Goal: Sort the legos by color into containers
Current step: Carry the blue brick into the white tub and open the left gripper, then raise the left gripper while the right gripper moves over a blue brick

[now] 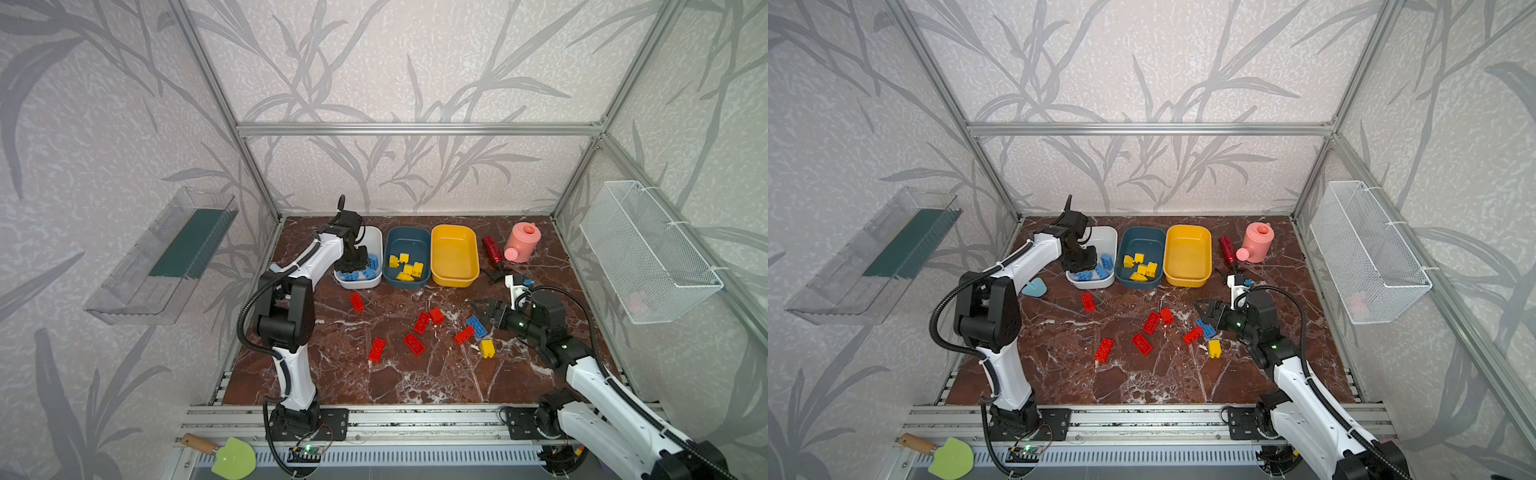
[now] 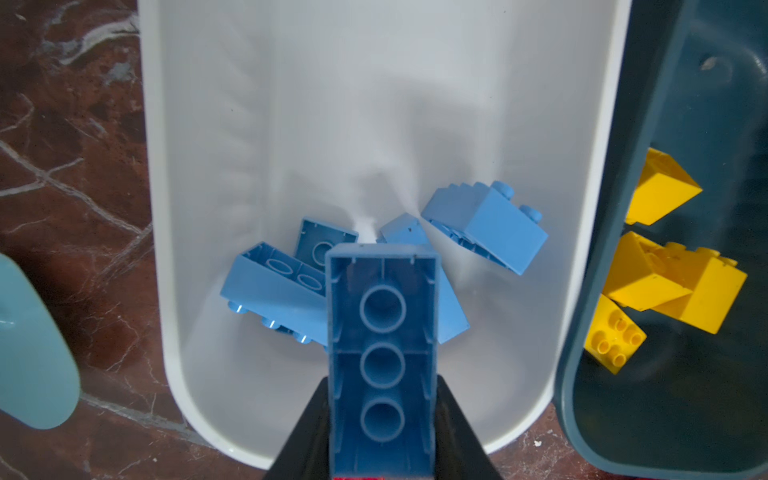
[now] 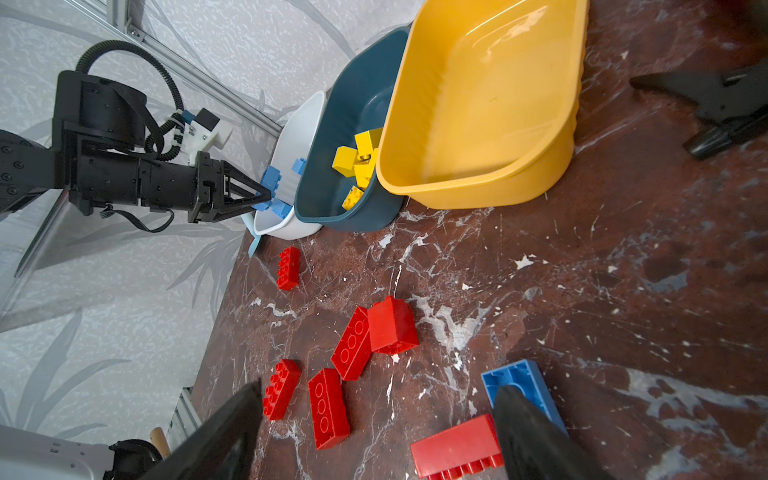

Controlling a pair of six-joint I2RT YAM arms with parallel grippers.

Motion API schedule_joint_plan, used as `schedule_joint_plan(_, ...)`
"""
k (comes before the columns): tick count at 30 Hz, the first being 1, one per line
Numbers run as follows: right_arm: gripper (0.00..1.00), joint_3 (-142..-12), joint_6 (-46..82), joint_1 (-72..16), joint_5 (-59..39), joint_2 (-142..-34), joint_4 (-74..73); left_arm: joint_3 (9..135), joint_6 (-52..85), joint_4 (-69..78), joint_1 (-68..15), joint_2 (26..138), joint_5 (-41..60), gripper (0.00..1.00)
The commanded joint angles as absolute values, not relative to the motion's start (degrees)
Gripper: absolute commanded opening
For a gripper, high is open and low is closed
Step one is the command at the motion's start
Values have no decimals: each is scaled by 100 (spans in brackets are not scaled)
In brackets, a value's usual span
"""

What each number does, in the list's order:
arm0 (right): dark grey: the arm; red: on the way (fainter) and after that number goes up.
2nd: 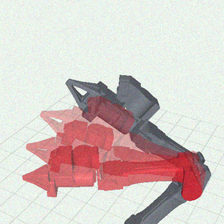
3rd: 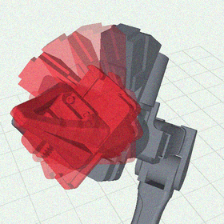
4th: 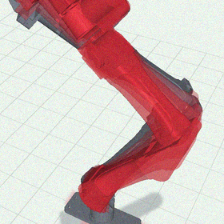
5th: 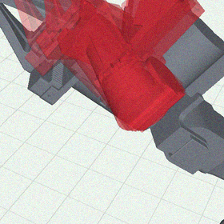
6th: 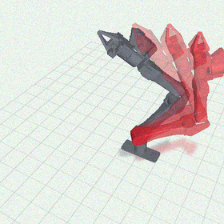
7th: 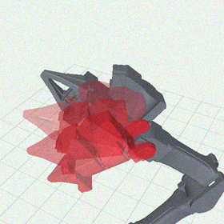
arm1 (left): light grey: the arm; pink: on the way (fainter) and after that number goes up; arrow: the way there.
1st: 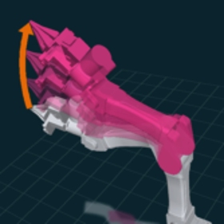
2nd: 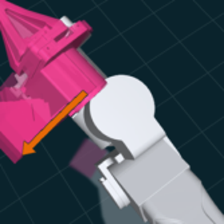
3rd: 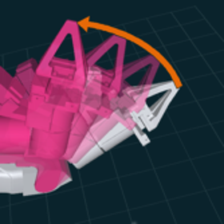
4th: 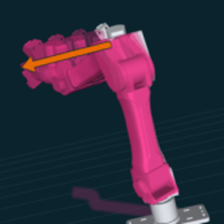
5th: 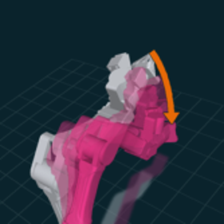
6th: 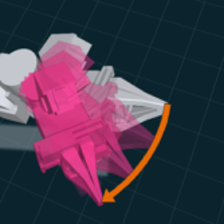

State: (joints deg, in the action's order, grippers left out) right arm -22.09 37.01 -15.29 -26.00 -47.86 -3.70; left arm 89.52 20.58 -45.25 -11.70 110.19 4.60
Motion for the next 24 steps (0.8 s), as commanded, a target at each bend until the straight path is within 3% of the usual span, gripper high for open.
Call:
schedule_joint_plan(1, 88, -2231, 3691, -1547, -2556, -4781, -391, 9235, 2039, -4666, -1156, 10987, 435, 42)
schedule_joint_plan(8, 87, -2535, 3092, -1617, -1950, -4693, 427, 9156, 2150, -4660, -1173, 10493, 667, 64)
schedule_joint_plan(15, 84, -3046, 2683, -1739, -1369, -5132, 1308, 8557, 2282, -4422, -1355, 9166, 1147, 67)
schedule_joint_plan(24, 77, -3496, 2150, -2124, -342, -6055, 2000, 6913, 2316, -3935, -1704, 6994, 1248, 67)
